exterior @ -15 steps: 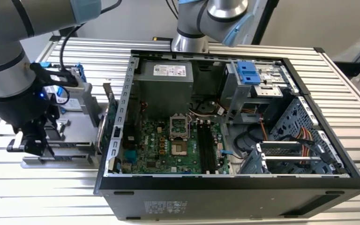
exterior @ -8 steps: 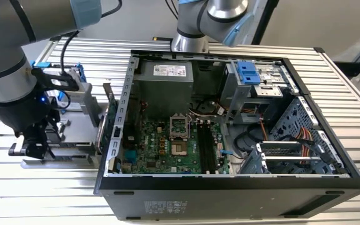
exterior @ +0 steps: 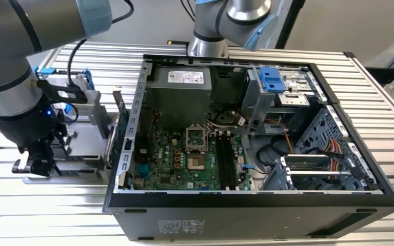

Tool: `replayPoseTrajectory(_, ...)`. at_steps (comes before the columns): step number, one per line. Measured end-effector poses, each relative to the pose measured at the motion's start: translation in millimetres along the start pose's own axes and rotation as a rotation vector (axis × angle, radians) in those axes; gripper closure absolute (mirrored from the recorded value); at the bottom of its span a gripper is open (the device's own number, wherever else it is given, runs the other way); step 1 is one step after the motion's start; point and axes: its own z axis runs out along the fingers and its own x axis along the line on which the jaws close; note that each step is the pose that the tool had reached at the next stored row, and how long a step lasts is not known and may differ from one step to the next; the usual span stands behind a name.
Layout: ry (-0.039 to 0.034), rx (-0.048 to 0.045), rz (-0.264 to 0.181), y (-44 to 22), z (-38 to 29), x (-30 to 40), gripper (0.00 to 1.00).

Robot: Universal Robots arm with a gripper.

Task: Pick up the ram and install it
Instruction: 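Pick up the ram and move it above insertion slot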

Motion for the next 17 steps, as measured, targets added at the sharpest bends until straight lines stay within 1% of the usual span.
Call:
replayPoseTrajectory(5, 0.0, 0.0, 0.0, 0.9, 7.3, -0.1, 0.0)
replayPoseTrajectory(17, 0.0, 0.0, 0.0, 0.6, 22.0, -0.5, 0.0)
